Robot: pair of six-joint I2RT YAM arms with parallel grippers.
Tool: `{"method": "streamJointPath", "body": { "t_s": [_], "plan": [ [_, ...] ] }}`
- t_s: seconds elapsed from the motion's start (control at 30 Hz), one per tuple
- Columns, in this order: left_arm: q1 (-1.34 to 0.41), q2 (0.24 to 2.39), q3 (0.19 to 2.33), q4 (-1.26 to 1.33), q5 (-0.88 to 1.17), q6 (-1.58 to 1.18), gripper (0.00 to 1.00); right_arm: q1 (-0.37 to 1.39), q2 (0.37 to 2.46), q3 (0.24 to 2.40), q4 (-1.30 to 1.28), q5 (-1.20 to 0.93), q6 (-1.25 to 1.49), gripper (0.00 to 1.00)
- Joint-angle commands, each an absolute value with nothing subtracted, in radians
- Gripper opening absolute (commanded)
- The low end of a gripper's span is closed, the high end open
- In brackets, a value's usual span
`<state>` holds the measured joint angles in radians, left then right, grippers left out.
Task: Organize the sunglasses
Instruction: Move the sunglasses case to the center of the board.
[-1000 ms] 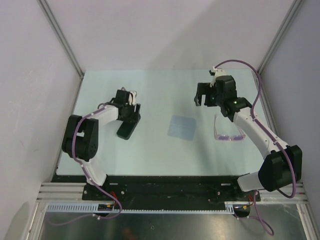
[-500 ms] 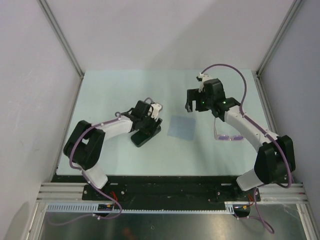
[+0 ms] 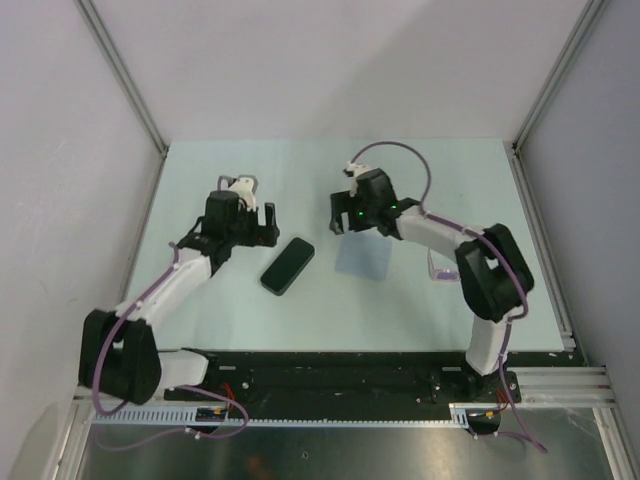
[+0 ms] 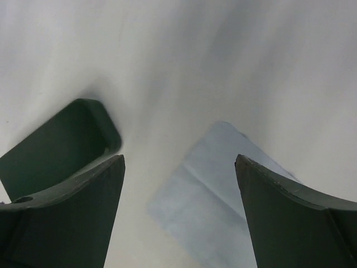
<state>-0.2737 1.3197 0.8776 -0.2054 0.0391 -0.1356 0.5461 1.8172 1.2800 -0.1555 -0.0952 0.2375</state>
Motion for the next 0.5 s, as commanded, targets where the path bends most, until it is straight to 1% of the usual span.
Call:
{"method": "streamJointPath", "body": {
  "t_s": [0.0,0.07,0.1,0.17,0.2,0.27,0.3,0.37,0.4,0.47],
  "plan": [
    [-0.291,1.179,0.755,-0.265,0.113,-0.299,0.86,0.629,1.917,1.413,-0.065,-0.087,0.245,0.83],
    [-0.291,1.144,0.704,-0.296,0.133,-0.365,0.75,0.650,1.951,1.442,-0.038,-0.075,0.247,0.77],
    [-0.291,1.120,0.686,-0.314,0.158,-0.386,0.58,0.672,1.976,1.481,-0.038,-0.075,0.244,0.72],
    [-0.291,1.100,0.625,-0.321,0.208,-0.432,0.46,0.687,2.046,1.528,-0.044,-0.078,0.250,0.65],
    [-0.293,1.091,0.605,-0.322,0.242,-0.448,0.34,0.692,2.072,1.584,-0.049,-0.101,0.255,0.56],
    [-0.296,1.065,0.550,-0.322,0.261,-0.486,0.27,0.699,2.158,1.656,-0.093,-0.123,0.262,0.48],
    [-0.299,1.055,0.537,-0.322,0.276,-0.498,0.19,0.701,2.183,1.720,-0.133,-0.133,0.262,0.40],
    [-0.314,1.031,0.519,-0.322,0.272,-0.531,0.17,0.710,2.256,1.784,-0.165,-0.140,0.256,0.34],
    [-0.316,1.028,0.514,-0.322,0.300,-0.535,0.14,0.712,2.276,1.807,-0.190,-0.138,0.252,0.31],
    [-0.337,1.019,0.506,-0.322,0.313,-0.557,0.13,0.716,2.311,1.859,-0.207,-0.135,0.242,0.31]
  ]
}}
